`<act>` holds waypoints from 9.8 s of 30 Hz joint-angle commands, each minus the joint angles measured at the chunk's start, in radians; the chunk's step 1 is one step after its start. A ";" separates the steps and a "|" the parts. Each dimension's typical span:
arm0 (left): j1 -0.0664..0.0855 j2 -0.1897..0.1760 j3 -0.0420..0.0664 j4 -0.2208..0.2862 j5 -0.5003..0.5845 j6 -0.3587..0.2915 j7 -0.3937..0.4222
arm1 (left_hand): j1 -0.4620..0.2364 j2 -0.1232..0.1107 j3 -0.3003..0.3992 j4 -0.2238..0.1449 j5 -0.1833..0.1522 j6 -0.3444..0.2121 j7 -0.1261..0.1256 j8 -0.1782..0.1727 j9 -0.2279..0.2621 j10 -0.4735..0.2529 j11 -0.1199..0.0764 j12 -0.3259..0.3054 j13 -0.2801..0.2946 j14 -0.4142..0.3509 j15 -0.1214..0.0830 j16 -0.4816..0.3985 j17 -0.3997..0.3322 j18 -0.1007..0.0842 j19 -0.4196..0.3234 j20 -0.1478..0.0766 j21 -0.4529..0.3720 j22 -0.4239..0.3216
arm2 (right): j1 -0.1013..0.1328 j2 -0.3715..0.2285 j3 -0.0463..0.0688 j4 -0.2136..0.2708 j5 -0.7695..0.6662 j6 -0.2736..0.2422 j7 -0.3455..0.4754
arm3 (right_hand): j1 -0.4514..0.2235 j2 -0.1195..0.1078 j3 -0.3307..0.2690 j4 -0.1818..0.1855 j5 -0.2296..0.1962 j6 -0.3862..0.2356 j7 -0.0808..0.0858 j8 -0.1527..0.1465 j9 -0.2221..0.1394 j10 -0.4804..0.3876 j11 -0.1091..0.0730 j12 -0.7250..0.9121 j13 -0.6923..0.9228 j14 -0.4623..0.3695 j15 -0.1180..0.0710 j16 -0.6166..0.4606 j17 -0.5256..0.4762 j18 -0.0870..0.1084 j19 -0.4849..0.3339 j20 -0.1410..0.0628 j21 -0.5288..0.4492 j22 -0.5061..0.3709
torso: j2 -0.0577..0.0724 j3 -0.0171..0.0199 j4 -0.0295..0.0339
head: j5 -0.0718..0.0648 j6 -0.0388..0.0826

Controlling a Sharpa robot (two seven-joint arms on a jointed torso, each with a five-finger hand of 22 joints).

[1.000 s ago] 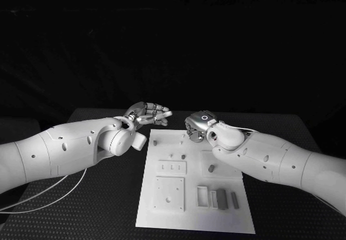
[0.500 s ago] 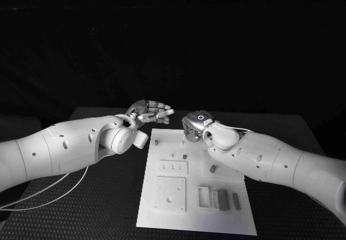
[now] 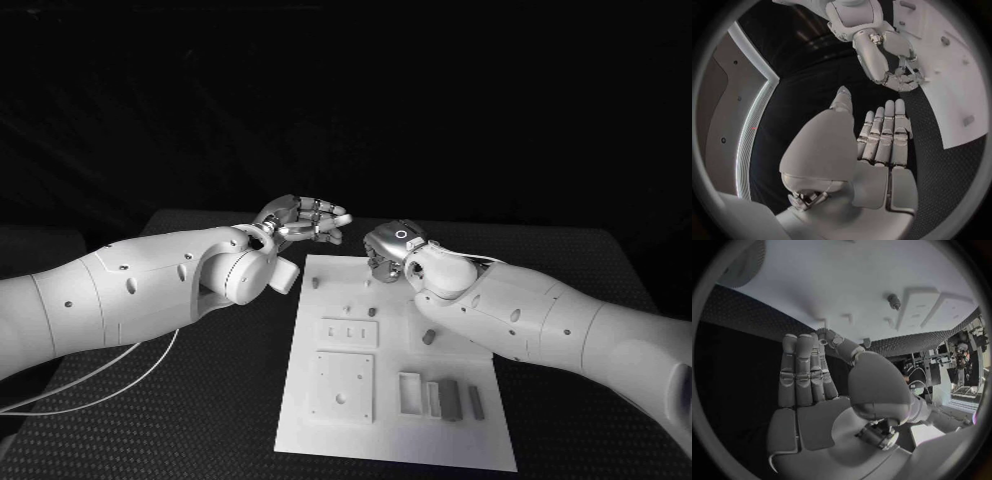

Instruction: Assemble the parts on the task board

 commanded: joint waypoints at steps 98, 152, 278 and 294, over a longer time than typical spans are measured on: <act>0.019 0.002 0.001 -0.018 0.003 -0.024 0.014 | 0.003 0.003 -0.009 0.000 -0.004 0.008 0.002 0.006 0.001 0.007 0.000 0.001 -0.012 0.003 0.003 0.003 -0.006 0.018 0.003 0.002 -0.003 0.002 | 0.002 -0.045 -0.024 0.034 0.059 -0.075 0.023 | -0.020 -0.136 0.021 0.045 0.003 -0.179 0.062 -0.111 -0.027 -0.242 0.087 -0.088 -0.002 -0.024 0.073 0.045 0.005 0.013 -0.041 0.006 0.060 0.023 | 0.000 0.0000 -0.0066 | 0.013 -0.005; 0.005 -0.007 -0.001 -0.065 0.006 -0.032 0.041 | 0.021 0.006 0.011 0.000 -0.003 0.101 0.015 0.034 0.003 0.155 -0.020 0.048 0.009 0.043 -0.014 0.028 -0.012 0.017 0.044 -0.014 0.003 0.012 | 0.033 -0.261 0.009 0.087 0.193 0.184 0.190 | -0.043 -0.170 -0.010 0.070 0.003 -0.190 0.036 -0.099 -0.008 -0.187 0.068 -0.055 0.091 -0.108 0.058 0.161 0.025 0.013 -0.108 0.021 0.120 0.023 | -0.022 0.0022 -0.0363 | -0.001 0.002; 0.008 -0.022 0.000 -0.027 0.006 -0.035 0.024 | 0.015 0.006 0.016 -0.001 -0.003 0.097 0.018 0.027 -0.003 0.139 -0.011 0.028 0.004 0.043 -0.015 0.031 -0.015 0.018 0.047 -0.015 0.000 0.015 | 0.032 -0.193 -0.035 0.103 0.006 0.146 0.025 | -0.027 0.016 -0.006 0.000 0.003 0.010 -0.002 -0.019 0.043 -0.099 0.017 -0.021 0.283 -0.078 0.009 0.288 -0.045 0.013 -0.075 -0.009 0.207 0.021 | -0.029 0.0004 -0.0419 | -0.006 -0.025; 0.008 -0.017 0.000 -0.033 0.006 -0.040 0.025 | 0.015 0.005 0.016 -0.001 -0.003 0.094 0.017 0.024 -0.005 0.135 -0.010 0.025 0.004 0.043 -0.015 0.031 -0.015 0.018 0.047 -0.015 -0.001 0.015 | 0.038 -0.165 -0.032 0.253 -0.058 0.117 -0.049 | -0.026 0.012 -0.006 0.000 0.003 0.013 -0.003 -0.019 0.044 -0.095 0.016 -0.022 0.283 -0.074 0.007 0.290 -0.046 0.013 -0.071 -0.011 0.209 0.020 | -0.031 -0.0031 -0.0412 | 0.013 -0.018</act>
